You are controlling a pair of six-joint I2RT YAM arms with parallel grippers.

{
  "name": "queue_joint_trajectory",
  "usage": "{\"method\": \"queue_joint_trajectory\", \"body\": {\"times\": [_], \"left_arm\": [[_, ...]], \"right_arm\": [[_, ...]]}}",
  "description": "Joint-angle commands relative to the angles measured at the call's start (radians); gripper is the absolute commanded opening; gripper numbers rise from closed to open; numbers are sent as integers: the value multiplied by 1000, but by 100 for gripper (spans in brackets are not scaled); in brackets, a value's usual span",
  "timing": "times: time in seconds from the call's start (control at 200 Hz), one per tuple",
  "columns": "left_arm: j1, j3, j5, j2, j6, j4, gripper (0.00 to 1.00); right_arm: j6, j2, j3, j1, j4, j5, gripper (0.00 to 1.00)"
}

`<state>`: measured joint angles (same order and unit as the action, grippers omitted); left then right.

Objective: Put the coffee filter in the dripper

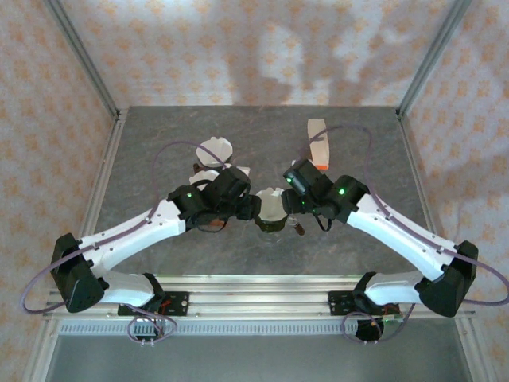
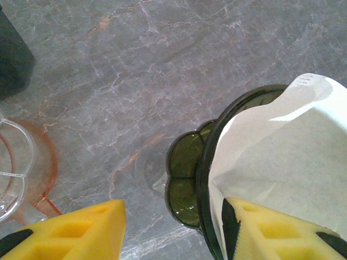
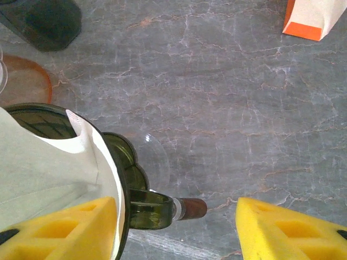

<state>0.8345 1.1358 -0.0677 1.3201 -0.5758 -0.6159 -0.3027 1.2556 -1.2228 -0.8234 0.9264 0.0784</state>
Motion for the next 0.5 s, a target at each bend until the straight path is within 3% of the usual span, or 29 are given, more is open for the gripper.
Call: {"method": "queue_joint_trajectory", "body": {"times": [0.0,0.31,0.495], "left_arm": [[-12,-18,8,6,4,-10,52],[-12,-18,6,9,6,-10,52],[-13,-18,3,10,6,-10,52]], "right_arm": [[2,1,-8,6,15,36,61],[154,51,-57,54,-99,-142,64],[160,109,-61,69,-115,-146,63]]}}
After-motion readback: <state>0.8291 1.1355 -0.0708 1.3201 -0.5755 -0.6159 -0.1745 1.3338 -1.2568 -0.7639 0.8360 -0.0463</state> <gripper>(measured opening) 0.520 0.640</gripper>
